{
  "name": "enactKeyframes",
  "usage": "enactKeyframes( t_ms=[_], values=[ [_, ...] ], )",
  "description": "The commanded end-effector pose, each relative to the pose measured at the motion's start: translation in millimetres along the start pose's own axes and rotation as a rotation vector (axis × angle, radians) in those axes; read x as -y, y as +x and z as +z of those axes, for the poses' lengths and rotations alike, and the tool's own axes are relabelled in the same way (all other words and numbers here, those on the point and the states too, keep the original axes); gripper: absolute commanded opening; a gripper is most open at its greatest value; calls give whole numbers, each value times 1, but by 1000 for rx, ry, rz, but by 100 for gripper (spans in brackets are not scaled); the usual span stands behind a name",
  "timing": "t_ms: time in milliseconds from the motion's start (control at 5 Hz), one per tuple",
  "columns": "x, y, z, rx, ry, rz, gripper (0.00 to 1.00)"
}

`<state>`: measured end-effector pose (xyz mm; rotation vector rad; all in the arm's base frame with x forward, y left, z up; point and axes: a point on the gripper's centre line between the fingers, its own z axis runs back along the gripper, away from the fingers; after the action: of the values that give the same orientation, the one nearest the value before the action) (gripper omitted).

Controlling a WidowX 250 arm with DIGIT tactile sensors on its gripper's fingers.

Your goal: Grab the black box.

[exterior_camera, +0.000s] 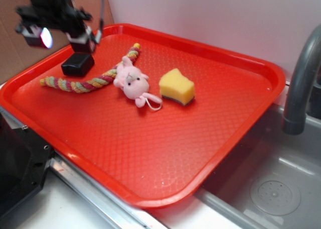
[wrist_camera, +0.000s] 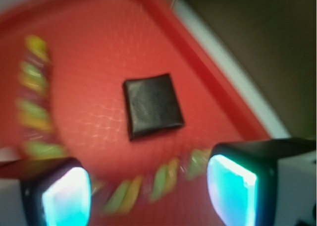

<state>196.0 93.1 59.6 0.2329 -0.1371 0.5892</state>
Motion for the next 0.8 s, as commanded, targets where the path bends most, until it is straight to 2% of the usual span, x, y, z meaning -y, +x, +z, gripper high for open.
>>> enactKeyframes(
  t_ms=[0,400,600],
  values=[
    [-9,33,-29,25,3,-30,100],
    [-23,33,-37,19,-80,-120,100],
    [-28,36,-48,3,-80,-113,100]
  ],
)
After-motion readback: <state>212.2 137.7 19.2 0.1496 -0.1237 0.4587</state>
